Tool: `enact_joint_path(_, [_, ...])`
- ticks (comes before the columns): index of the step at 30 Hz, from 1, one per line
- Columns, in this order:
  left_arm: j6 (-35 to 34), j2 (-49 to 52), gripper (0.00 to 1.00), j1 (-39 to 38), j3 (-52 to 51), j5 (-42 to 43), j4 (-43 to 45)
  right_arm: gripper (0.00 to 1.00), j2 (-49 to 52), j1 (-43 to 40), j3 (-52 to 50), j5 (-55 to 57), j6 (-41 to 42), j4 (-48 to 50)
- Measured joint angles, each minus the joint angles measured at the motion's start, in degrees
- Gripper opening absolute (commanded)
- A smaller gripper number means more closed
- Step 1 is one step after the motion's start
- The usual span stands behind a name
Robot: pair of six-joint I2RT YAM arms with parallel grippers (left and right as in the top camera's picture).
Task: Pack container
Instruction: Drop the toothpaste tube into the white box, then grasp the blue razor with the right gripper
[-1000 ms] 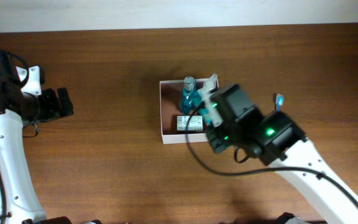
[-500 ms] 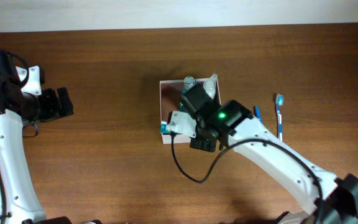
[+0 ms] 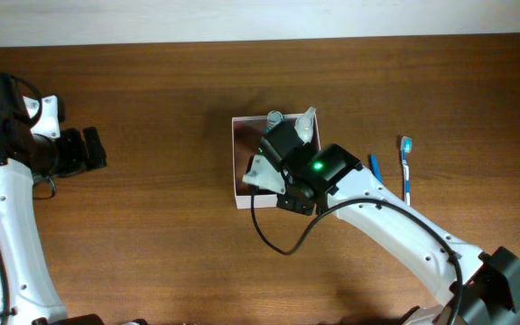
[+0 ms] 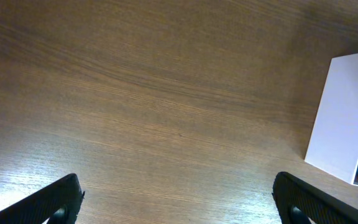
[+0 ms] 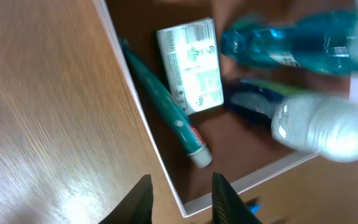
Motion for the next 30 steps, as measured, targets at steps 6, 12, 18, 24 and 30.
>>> enact_joint_path(6, [0.00, 0.00, 1.00, 0.00, 0.00, -0.02, -0.02, 0.23, -0.66, -8.96, 0.07, -3.50, 35.87, -2.32])
enact_joint_path(12, [0.00, 0.00, 1.00, 0.00, 0.00, 0.00, 0.00, 0.44, -0.79, -26.56, 0.07, -12.44, 47.91, -3.63])
enact_joint_path(18, [0.00, 0.00, 1.00, 0.00, 0.00, -0.02, 0.00, 0.68, -0.55, -37.55, -1.03, -14.86, 50.01, 0.02])
enact_joint_path(24, [0.00, 0.00, 1.00, 0.00, 0.00, 0.00, -0.02, 0.74, 7.87, -41.18, -1.84, -13.99, 49.66, 2.64])
enact_joint_path(30, [0.00, 0.00, 1.00, 0.00, 0.00, -0.02, 0.00, 0.54, 16.96, -41.22, -2.67, -13.84, 48.72, 2.71])
